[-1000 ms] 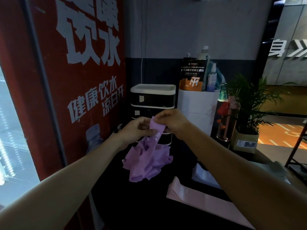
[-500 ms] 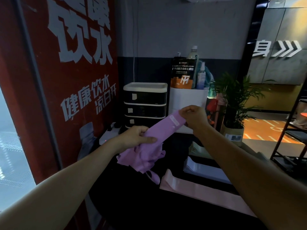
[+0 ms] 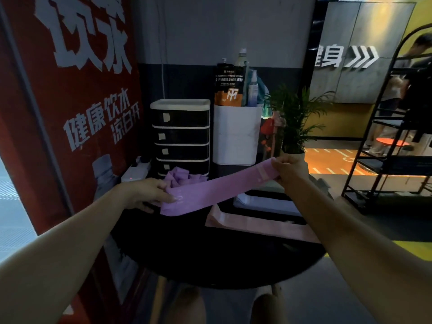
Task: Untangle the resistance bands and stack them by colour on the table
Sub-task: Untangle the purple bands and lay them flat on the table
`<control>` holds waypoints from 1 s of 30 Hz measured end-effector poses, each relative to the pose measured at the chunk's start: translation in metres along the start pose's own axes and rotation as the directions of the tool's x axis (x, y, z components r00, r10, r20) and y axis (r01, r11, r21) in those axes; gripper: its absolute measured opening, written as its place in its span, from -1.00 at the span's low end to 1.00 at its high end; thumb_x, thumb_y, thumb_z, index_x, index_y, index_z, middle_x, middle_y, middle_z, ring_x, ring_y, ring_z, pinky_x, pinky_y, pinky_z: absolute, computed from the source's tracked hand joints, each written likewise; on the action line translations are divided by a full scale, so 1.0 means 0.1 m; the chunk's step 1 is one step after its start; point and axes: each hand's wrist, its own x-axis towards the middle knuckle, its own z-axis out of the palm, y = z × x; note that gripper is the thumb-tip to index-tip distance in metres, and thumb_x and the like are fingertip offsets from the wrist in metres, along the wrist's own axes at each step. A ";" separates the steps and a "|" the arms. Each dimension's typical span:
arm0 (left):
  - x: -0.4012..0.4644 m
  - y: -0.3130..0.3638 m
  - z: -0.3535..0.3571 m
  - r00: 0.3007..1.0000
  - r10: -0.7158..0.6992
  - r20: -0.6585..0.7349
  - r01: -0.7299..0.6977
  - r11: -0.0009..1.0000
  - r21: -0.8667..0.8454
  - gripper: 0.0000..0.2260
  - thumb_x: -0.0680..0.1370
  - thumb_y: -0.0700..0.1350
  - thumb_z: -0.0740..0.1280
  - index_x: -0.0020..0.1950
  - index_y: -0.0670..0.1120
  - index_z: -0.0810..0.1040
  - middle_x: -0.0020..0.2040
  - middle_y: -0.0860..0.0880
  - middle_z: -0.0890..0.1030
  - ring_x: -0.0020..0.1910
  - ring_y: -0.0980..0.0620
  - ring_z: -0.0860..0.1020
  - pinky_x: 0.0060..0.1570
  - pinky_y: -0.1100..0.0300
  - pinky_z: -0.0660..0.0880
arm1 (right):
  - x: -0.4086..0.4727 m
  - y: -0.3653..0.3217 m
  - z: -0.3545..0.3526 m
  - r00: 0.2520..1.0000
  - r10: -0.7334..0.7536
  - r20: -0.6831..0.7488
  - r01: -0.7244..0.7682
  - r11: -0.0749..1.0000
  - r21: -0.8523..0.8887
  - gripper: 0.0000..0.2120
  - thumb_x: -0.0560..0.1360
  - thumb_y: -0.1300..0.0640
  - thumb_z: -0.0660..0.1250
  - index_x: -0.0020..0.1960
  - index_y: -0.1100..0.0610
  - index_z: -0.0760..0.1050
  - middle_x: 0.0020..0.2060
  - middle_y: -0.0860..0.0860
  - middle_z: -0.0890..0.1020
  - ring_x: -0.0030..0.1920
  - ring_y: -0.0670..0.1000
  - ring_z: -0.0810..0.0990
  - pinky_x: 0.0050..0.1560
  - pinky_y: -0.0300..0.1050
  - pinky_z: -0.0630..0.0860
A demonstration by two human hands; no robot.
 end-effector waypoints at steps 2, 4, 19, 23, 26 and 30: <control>-0.05 -0.04 0.10 1.000 -0.014 0.007 0.015 0.985 -0.172 -0.82 0.53 -0.21 0.35 -0.21 -0.07 0.39 -0.26 0.01 0.47 -0.23 0.07 0.46 -0.14 0.18 0.48 | -0.08 0.09 -0.11 0.999 0.020 -0.038 -0.020 1.000 0.001 -0.74 0.49 0.26 0.35 -0.35 0.09 0.46 -0.24 0.10 0.53 -0.12 0.08 0.53 -0.26 -0.13 0.59; -0.09 -0.11 0.21 1.000 -0.021 -0.019 0.014 0.954 -0.300 -0.79 0.53 -0.29 0.32 -0.21 -0.06 0.38 -0.25 0.00 0.44 -0.26 0.08 0.42 -0.19 0.23 0.44 | -0.18 0.18 -0.22 0.998 0.040 -0.040 -0.040 0.999 -0.003 -0.75 0.50 0.27 0.34 -0.35 0.11 0.46 -0.31 0.07 0.51 -0.24 0.02 0.51 -0.40 -0.22 0.55; -0.16 -0.69 0.90 0.918 -0.052 -0.393 -0.126 0.901 -0.414 -0.73 0.43 -0.35 0.42 0.11 -0.25 0.50 0.00 -0.21 0.55 -0.07 -0.11 0.51 -0.08 0.08 0.51 | -0.93 1.23 -0.70 0.991 -0.034 -0.132 -0.013 0.941 -0.338 -0.83 0.43 0.26 0.41 -0.32 0.13 0.52 -0.31 0.01 0.54 -0.07 0.13 0.53 -0.03 -0.04 0.43; -0.14 -0.77 0.99 0.892 0.016 -0.453 -0.129 0.967 -0.220 -0.72 0.38 -0.33 0.48 0.04 -0.28 0.51 0.00 -0.24 0.57 -0.03 -0.14 0.54 0.12 -0.03 0.50 | -1.03 1.35 -0.80 0.979 -0.099 -0.177 0.010 0.894 -0.449 -0.86 0.44 0.24 0.41 -0.05 0.28 0.63 -0.06 0.19 0.66 0.01 0.20 0.59 -0.01 0.04 0.49; -0.15 -0.80 1.07 0.871 0.042 -0.489 -0.118 0.985 -0.124 -0.68 0.39 -0.33 0.46 0.10 -0.27 0.49 -0.05 -0.19 0.57 0.03 -0.18 0.55 0.11 0.02 0.47 | -1.11 1.39 -0.85 0.973 -0.153 -0.175 0.045 0.862 -0.505 -0.89 0.44 0.25 0.39 -0.07 0.29 0.61 -0.08 0.20 0.65 -0.02 0.20 0.58 -0.07 0.00 0.49; -0.16 -0.84 1.18 0.810 0.171 -0.561 -0.193 0.981 0.021 -0.61 0.41 -0.34 0.43 0.21 -0.24 0.45 0.09 -0.17 0.53 0.10 -0.15 0.51 0.10 0.07 0.43 | -1.16 1.44 -0.91 0.964 -0.211 -0.163 0.099 0.850 -0.517 -0.89 0.45 0.27 0.37 -0.07 0.32 0.59 -0.10 0.22 0.65 -0.05 0.20 0.58 -0.04 0.07 0.51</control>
